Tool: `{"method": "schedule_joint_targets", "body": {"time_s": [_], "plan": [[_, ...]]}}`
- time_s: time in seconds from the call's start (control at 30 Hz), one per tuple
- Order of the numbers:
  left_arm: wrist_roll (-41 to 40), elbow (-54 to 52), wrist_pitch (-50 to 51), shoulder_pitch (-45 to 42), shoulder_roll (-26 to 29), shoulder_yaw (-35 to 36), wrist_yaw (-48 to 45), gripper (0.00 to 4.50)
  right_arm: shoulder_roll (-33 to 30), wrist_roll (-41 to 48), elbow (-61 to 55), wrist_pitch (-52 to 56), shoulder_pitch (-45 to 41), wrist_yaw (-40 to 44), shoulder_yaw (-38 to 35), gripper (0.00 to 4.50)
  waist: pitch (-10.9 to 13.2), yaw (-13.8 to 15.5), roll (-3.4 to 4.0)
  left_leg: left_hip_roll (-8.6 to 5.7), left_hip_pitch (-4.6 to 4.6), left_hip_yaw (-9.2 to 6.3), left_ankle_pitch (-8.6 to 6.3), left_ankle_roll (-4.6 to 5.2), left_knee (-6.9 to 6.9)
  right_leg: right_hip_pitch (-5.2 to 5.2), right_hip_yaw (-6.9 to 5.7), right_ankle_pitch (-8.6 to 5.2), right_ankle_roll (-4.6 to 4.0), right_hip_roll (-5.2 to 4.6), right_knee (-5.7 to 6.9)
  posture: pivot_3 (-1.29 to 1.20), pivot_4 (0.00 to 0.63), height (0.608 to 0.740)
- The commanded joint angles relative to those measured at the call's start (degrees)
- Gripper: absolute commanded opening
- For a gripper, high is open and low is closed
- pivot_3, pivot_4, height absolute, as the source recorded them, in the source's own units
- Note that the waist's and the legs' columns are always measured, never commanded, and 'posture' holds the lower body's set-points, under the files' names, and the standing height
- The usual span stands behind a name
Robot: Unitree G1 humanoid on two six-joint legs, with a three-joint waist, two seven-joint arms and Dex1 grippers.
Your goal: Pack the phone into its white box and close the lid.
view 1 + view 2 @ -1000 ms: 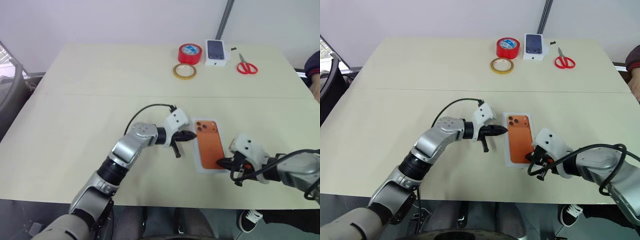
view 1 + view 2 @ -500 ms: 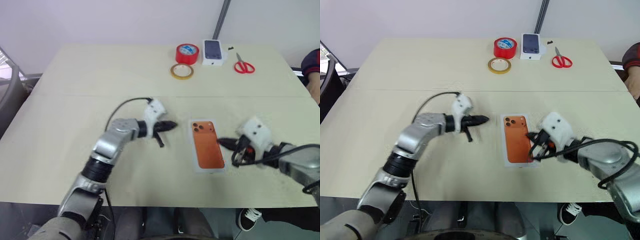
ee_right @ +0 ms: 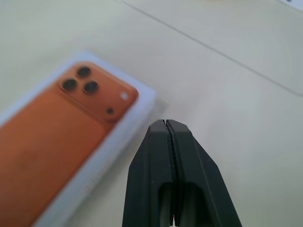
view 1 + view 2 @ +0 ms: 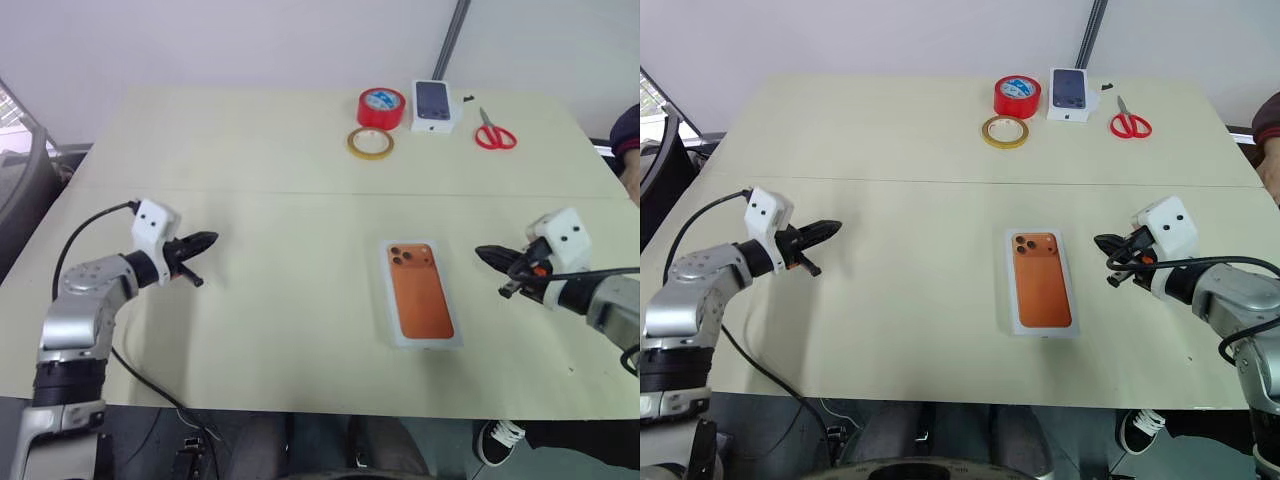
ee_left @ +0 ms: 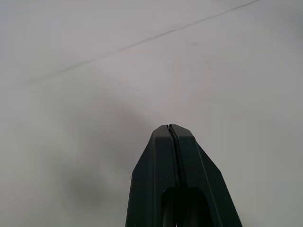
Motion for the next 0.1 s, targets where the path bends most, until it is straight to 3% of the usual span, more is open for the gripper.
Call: {"method": "schedule_joint_targets", "body": {"time_s": [0.03, 0.1], "plan": [[-1.5, -3.9, -0.5, 0.5, 0.6, 1.7, 1.1, 0.00, 0.8, -0.5, -0.8, -3.0, -0.2, 0.7, -0.9, 0.02, 0.0, 0.0, 0.00, 0.00, 0.00, 0.00, 0.00, 0.00, 0.00, -0.01, 0.00, 0.00, 0.00, 0.01, 0.01, 0.00, 0.150, 0.740], [-1.5, -4.3, -0.6, 0.9, 0.3, 1.4, 1.7, 0.00, 1.1, -1.1, -0.3, -3.7, -0.9, 1.0, 0.5, 0.02, 0.0, 0.0, 0.00, 0.01, 0.00, -0.01, 0.00, 0.00, 0.00, -0.01, 0.00, 0.00, 0.00, 0.01, 0.02, 0.00, 0.150, 0.740]]}}
